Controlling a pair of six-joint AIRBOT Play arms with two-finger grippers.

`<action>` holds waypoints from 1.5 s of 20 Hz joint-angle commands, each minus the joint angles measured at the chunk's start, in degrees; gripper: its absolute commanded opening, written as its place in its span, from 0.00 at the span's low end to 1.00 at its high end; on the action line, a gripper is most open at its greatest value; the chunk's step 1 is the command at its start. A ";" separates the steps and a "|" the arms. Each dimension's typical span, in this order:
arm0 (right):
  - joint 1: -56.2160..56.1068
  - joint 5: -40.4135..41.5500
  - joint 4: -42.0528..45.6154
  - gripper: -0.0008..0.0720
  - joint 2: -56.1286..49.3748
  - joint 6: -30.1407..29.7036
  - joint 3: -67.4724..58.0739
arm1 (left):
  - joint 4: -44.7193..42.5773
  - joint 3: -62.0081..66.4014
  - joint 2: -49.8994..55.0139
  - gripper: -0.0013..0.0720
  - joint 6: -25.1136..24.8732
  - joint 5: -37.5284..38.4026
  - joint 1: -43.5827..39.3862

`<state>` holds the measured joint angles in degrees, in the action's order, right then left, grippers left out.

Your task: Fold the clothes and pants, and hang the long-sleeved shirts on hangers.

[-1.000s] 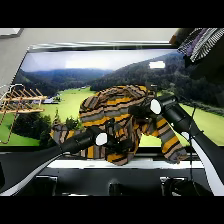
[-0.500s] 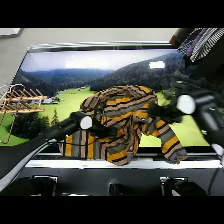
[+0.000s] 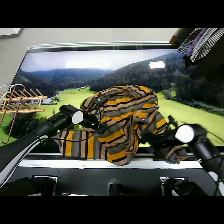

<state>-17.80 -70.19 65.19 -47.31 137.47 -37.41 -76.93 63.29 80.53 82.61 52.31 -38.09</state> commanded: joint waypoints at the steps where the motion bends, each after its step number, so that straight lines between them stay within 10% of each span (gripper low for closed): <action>1: -7.26 11.85 -5.09 0.67 -2.99 9.01 5.60 | -1.20 0.02 -0.09 0.69 -8.17 -2.32 0.26; 12: -11.08 12.11 -2.71 0.66 -10.01 14.19 5.66 | -1.20 0.02 -0.04 0.69 -9.81 -5.97 0.26; 15: -11.08 14.23 -1.07 0.55 -10.16 17.94 5.66 | -1.20 0.02 -0.04 0.69 -9.84 -7.45 0.24; 19: -11.08 13.66 -4.90 0.17 -12.31 14.80 5.70 | -1.18 0.02 0.22 0.96 -10.64 -19.52 0.17; 30: -11.08 7.37 -4.74 0.05 -11.56 10.71 5.70 | -0.66 2.75 8.13 0.95 -25.97 -35.87 -5.99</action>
<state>-28.84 -60.53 59.75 -59.37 149.62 -31.73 -77.84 64.38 85.93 61.49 20.78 -42.11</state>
